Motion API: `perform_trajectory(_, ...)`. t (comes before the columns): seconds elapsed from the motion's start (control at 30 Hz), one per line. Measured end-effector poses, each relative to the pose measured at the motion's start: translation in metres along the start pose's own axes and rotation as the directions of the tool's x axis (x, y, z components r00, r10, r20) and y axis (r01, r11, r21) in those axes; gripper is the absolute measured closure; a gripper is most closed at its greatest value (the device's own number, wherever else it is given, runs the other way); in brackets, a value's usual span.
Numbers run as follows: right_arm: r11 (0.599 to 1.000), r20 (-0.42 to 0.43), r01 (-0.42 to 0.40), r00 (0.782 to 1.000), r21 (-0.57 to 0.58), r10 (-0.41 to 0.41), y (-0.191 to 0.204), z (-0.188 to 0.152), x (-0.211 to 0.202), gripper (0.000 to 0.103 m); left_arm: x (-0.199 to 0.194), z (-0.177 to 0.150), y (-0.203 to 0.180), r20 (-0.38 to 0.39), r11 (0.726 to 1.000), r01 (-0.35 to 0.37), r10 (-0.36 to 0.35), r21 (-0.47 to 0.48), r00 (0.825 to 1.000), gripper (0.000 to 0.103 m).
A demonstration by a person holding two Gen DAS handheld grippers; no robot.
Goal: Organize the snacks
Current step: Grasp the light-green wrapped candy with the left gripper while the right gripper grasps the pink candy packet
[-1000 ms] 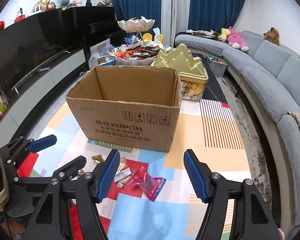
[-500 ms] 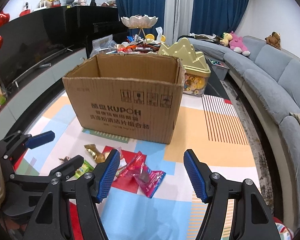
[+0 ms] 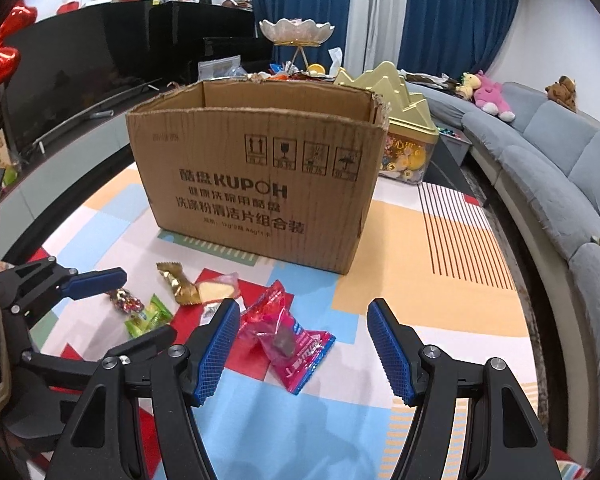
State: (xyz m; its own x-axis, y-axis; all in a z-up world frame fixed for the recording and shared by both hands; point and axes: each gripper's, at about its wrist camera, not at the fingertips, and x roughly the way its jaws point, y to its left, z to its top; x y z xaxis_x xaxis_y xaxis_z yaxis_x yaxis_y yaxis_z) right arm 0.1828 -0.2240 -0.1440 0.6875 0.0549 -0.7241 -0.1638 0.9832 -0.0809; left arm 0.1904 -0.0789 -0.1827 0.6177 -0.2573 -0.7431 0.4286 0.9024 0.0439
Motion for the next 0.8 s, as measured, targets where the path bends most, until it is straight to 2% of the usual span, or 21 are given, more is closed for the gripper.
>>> perform_trajectory(0.5, 0.998, -0.058, -0.056, 0.997, -0.011, 0.055, -0.002, -0.011, 0.031, 0.037, 0.027, -0.011, 0.006, -0.067, 0.999, 0.0, -0.003, -0.052, 0.998, 0.052)
perform_trajectory(0.67, 0.997, -0.075, -0.071, 0.995, -0.04, 0.068, 0.002, -0.014, 0.039, 0.042, 0.031, -0.012, 0.007, -0.07, 0.998, 0.009, -0.014, -0.066, 0.997, 0.054)
perform_trajectory(0.8, 0.995, -0.092, -0.092, 0.992, -0.045, 0.088, 0.003, -0.015, 0.049, 0.044, 0.032, -0.013, 0.009, -0.065, 0.997, 0.01, -0.016, -0.08, 0.998, 0.061)
